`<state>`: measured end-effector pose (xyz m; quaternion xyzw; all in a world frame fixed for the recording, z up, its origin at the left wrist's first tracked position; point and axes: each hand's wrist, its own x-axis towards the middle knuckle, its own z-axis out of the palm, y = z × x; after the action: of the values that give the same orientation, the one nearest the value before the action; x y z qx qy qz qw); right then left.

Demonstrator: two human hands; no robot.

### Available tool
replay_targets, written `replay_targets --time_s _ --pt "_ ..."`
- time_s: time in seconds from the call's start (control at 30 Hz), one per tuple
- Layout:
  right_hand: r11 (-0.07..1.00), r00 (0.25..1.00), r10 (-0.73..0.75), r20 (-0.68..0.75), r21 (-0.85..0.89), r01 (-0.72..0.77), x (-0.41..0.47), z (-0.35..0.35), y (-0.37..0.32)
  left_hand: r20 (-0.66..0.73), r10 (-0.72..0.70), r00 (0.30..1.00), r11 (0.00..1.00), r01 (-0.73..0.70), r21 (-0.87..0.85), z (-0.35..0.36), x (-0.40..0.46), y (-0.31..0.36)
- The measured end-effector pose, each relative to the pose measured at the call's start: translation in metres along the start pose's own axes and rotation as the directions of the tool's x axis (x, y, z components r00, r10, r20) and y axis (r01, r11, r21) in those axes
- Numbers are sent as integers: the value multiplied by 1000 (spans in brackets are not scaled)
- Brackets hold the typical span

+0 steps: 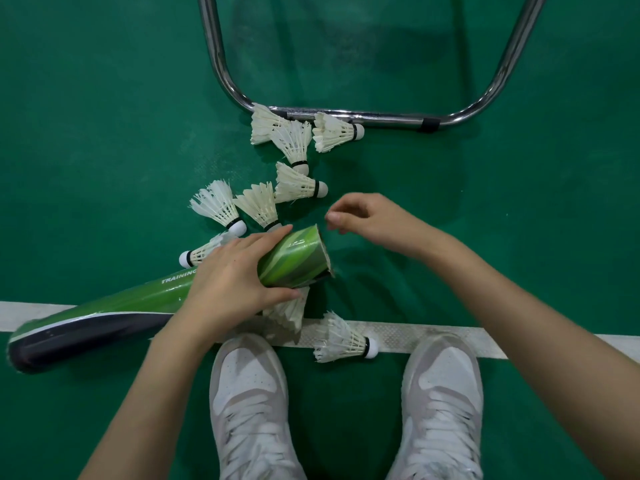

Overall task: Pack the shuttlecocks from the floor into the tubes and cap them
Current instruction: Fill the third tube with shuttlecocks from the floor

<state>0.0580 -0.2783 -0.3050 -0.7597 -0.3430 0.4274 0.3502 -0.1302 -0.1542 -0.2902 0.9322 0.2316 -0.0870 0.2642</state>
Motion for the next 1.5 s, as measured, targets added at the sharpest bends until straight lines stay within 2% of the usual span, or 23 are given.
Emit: replay_targets --time_s 0.07,0.13,0.33,0.47,0.53,0.73,0.93,1.13,1.27,1.4,1.5 --pt "984 996 -41 -77 -177 27 14 -3 -1 -1 -3 1000 1000 3 -14 -2 1 -1" --pt "960 992 -96 -83 -269 70 26 -1 -6 -3 -10 1000 1000 10 -13 -3 2 -1" --pt "840 976 -209 67 -499 214 63 18 -18 -14 -33 999 999 33 -20 -4 3 -2" --pt "722 969 -212 125 -648 241 77 18 -15 -8 -36 999 999 36 -25 -5 4 -4" --pt "702 972 -205 116 -674 228 81 14 -14 -2 -33 999 999 33 -26 -4 4 -4" --pt "763 982 -190 6 -629 152 78 4 -12 8 -36 999 999 37 -11 -3 3 -3" --pt "909 986 -111 -121 -414 52 63 -12 9 9 -27 1000 1000 27 -11 0 2 -2" --pt "917 962 -62 -266 -397 -51 43 -30 26 8 -30 1000 999 30 11 2 1 0" --pt "974 946 82 -314 -178 -143 24 -24 36 10 -32 999 999 32 19 5 2 1" --pt "988 923 151 -353 36 -148 1 -1 45 15 -42 999 999 41 34 7 2 -1" --pt "980 902 188 -387 134 -147 -17 14 45 18 -39 999 999 38 33 8 1 -1"
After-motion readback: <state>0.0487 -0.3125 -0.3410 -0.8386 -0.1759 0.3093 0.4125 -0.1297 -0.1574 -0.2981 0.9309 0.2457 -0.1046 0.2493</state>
